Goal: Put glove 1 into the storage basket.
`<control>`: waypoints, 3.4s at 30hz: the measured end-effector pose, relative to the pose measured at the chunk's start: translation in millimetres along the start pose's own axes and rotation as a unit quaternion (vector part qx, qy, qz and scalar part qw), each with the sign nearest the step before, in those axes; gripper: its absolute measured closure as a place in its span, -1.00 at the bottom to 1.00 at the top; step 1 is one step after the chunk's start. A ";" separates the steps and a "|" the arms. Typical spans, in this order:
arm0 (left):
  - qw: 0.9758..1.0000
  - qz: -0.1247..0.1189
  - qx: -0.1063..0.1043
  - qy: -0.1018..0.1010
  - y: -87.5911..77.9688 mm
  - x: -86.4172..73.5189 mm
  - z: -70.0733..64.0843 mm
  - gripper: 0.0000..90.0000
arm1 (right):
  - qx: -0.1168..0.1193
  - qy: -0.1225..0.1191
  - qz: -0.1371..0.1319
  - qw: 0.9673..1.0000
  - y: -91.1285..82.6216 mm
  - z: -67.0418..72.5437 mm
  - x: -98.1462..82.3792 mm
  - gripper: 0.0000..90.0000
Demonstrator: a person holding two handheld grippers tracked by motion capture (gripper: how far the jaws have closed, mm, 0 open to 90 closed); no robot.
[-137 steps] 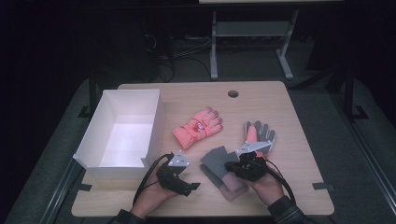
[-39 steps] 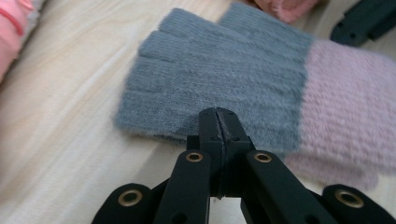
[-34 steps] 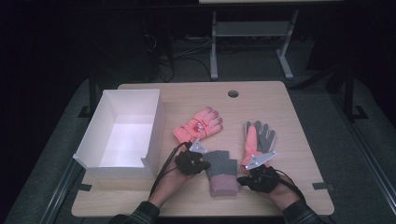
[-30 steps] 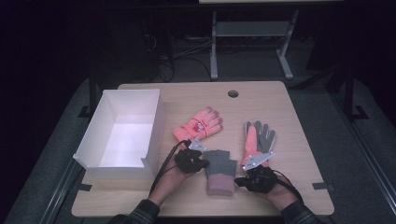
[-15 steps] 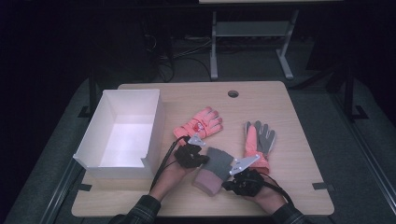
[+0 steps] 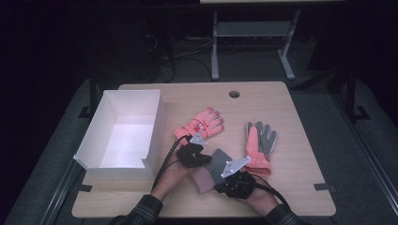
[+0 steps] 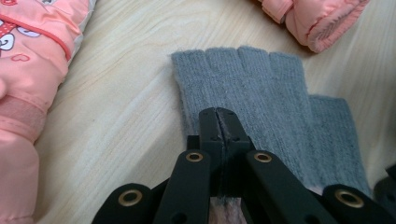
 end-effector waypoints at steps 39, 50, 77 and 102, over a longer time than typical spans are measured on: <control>0.997 0.056 -0.032 0.043 15.2 -8.4 -21.9 -0.71 | -0.057 0.058 -0.057 0.995 -65.4 -41.3 -42.7 -0.46; 0.997 0.052 -0.037 0.035 16.1 -9.6 -23.0 -0.65 | -0.057 0.056 -0.066 0.995 -66.7 -41.1 -41.7 -0.56; 0.996 0.044 -0.082 0.005 -1.1 2.3 -16.3 0.43 | -0.060 0.056 -0.072 0.994 -59.2 -39.0 -40.9 -0.70; 0.999 0.021 -0.034 -0.032 -55.1 38.6 2.8 0.43 | -0.057 0.048 -0.066 0.995 -55.2 -37.8 -42.0 -0.70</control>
Point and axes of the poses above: each handheld gripper's, and its own axes: y roughly forward along the jaws, x roughly out of its top, z roughly to its left, the point moved 3 cm from there along y, roughly forward along the jaws, and after that the axes turned 15 degrees about y, right-handed, at the moved point
